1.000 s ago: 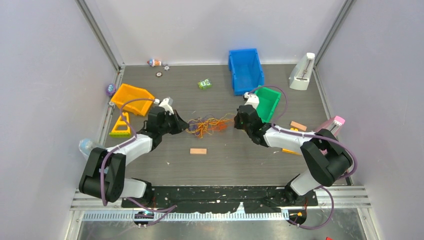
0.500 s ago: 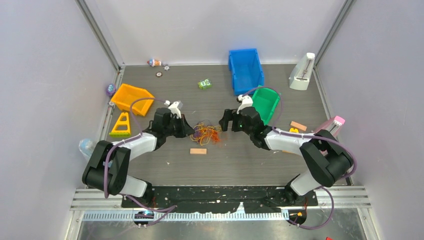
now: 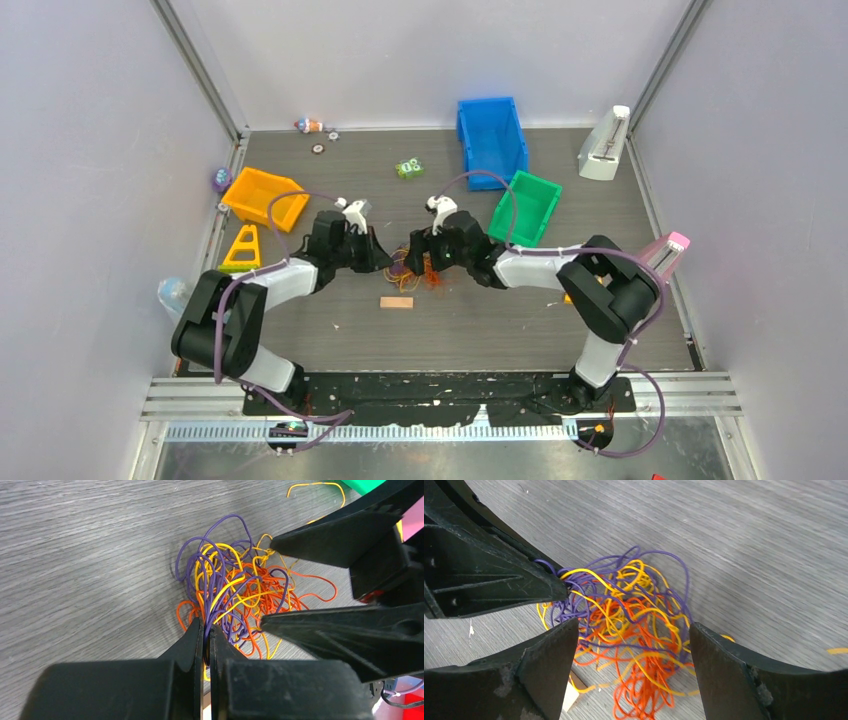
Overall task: Untangle the cables
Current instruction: Untie the cable.
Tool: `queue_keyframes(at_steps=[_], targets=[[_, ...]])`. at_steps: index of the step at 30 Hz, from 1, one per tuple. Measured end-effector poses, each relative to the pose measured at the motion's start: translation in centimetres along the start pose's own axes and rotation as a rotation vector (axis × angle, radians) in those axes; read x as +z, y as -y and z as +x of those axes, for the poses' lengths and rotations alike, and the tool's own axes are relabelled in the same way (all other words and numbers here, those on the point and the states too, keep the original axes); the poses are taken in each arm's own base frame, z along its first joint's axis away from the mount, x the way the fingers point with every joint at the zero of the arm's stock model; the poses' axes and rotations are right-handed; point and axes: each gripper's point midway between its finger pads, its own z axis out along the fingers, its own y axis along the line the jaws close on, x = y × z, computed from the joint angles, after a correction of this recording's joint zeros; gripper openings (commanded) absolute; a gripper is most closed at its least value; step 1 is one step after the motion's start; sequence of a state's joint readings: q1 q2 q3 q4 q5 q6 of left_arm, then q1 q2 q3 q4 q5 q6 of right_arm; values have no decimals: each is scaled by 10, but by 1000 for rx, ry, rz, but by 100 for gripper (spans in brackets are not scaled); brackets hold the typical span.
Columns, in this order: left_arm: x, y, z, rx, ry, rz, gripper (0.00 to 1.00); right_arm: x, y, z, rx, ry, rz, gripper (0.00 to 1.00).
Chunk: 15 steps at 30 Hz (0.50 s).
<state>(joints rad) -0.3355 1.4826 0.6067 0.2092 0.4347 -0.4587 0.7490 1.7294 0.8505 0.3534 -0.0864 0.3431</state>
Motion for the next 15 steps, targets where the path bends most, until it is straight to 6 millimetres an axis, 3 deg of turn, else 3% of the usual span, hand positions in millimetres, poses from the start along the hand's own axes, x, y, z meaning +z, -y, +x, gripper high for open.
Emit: queue_keyframes(at_steps=[1, 3, 5, 6, 8, 10, 15], targets=[[1, 1, 0, -1, -4, 5, 0, 4, -3, 3, -5, -17, -4, 81], [2, 2, 1, -1, -12, 12, 0, 12, -8, 8, -15, -51, -7, 68], [3, 3, 1, -1, -15, 13, 0, 19, -10, 11, -28, -85, 7, 46], [3, 2, 2, -1, -17, 10, 0, 21, -8, 12, -36, -100, 27, 29], [3, -2, 3, -6, -20, -15, 0, 22, -1, 12, -47, -118, 81, 14], [0, -8, 2, -8, -11, -53, 0, 20, 12, 9, -54, -116, 163, 7], [-20, -6, -22, 30, 117, -130, 0, 6, 32, -3, -30, -62, 312, 5]])
